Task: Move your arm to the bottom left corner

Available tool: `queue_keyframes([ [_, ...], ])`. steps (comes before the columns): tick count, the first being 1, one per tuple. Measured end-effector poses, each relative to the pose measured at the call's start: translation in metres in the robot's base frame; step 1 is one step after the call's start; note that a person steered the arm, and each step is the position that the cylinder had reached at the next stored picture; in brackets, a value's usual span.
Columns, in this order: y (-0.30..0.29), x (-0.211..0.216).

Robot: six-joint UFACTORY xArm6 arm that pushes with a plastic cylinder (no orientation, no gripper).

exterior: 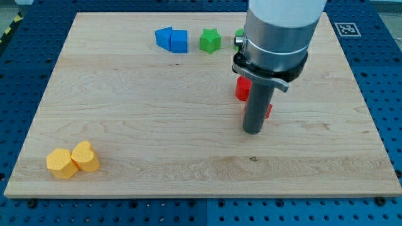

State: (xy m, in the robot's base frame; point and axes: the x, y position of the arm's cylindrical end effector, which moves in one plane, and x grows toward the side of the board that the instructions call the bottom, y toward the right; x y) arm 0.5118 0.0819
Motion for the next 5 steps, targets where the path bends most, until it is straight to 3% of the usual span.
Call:
queue_keyframes([
  [2,-0.008,-0.002],
  [5,-0.169,-0.002],
])
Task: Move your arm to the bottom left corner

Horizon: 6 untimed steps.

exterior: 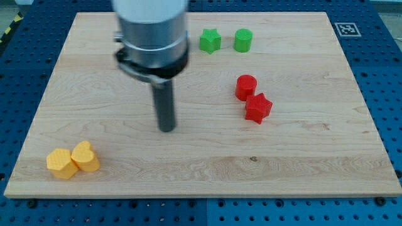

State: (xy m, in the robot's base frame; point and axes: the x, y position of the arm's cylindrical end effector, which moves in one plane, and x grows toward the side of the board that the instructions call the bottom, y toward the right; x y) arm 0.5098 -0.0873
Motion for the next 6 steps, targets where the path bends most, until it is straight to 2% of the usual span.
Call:
queue_keyframes([
  [3,-0.185,0.000],
  [4,-0.216,0.001],
  [6,-0.217,0.076],
])
